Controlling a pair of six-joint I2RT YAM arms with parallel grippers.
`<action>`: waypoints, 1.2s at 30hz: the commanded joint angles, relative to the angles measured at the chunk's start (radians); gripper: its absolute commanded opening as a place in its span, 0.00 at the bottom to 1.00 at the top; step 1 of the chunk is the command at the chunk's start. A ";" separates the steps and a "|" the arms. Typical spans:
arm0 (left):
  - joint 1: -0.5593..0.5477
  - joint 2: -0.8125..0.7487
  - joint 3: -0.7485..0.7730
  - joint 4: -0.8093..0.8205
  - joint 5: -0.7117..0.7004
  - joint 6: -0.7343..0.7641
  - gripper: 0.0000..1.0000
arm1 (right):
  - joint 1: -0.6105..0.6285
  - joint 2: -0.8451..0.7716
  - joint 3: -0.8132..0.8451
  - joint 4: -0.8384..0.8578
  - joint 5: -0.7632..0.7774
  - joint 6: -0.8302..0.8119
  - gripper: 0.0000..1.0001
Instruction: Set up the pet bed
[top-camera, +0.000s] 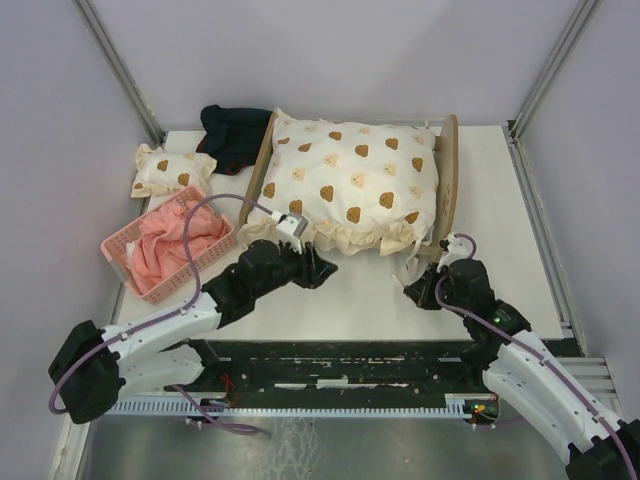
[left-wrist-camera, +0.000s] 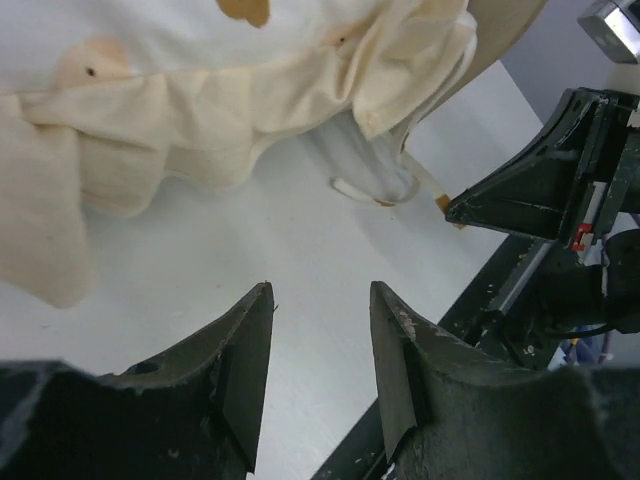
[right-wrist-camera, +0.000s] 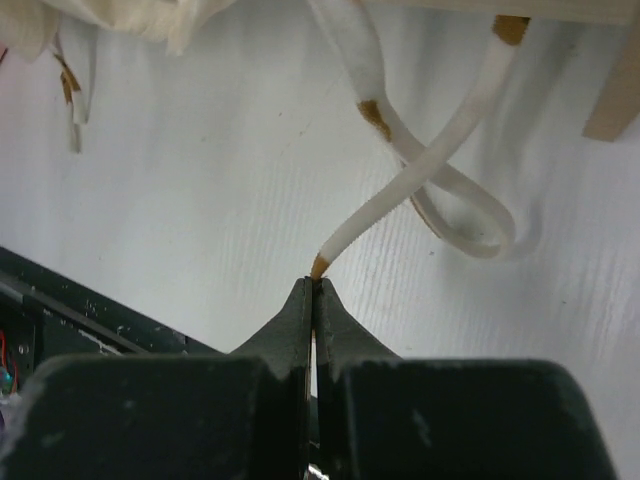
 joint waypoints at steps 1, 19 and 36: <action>-0.104 0.083 0.024 0.250 -0.028 -0.155 0.50 | 0.003 -0.016 0.025 0.047 -0.127 -0.112 0.02; -0.259 0.672 0.243 0.624 -0.051 -0.486 0.54 | 0.004 -0.102 -0.029 0.031 -0.197 -0.077 0.02; -0.315 0.835 0.376 0.510 0.000 -0.573 0.54 | 0.003 -0.107 -0.037 0.039 -0.195 -0.078 0.02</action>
